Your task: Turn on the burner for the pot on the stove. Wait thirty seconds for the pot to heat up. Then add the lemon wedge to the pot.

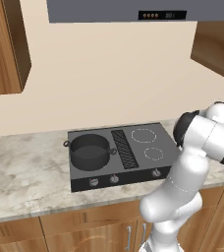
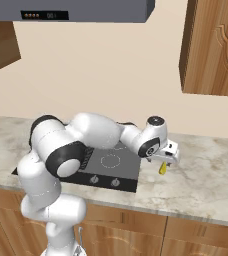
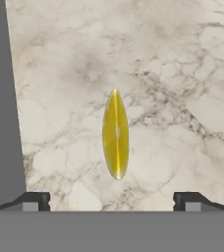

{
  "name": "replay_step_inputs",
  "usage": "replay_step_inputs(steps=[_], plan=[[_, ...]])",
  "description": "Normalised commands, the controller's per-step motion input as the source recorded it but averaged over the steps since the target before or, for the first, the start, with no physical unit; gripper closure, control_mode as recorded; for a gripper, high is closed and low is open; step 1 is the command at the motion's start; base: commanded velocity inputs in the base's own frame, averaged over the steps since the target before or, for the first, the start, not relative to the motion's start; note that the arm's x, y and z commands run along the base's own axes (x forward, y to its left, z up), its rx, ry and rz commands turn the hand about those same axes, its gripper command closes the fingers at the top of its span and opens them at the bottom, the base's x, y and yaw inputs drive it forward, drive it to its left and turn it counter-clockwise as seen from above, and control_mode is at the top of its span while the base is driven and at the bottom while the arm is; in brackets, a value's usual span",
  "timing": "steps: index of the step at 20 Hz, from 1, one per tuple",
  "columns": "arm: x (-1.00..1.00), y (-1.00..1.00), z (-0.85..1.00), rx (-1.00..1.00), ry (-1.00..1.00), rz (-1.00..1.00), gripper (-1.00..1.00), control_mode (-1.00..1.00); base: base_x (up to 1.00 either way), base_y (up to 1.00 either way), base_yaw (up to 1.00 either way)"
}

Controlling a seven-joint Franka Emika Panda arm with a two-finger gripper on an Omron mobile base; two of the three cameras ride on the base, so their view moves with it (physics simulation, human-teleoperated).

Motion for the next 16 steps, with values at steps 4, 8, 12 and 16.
replay_step_inputs(steps=[4,8,12,16], plan=[[0.13,0.00,-0.46,0.00,0.00,0.00,-1.00,-1.00,0.00,0.00,0.00],[0.10,-0.03,-0.43,0.00,-0.01,0.00,-1.00,-1.00,0.00,0.00,0.00],[0.13,-0.06,-0.36,0.00,-0.03,0.00,-1.00,-1.00,0.00,0.00,0.00],[0.28,-0.13,-0.23,0.00,-0.15,0.00,-1.00,-1.00,0.00,0.00,0.00]])
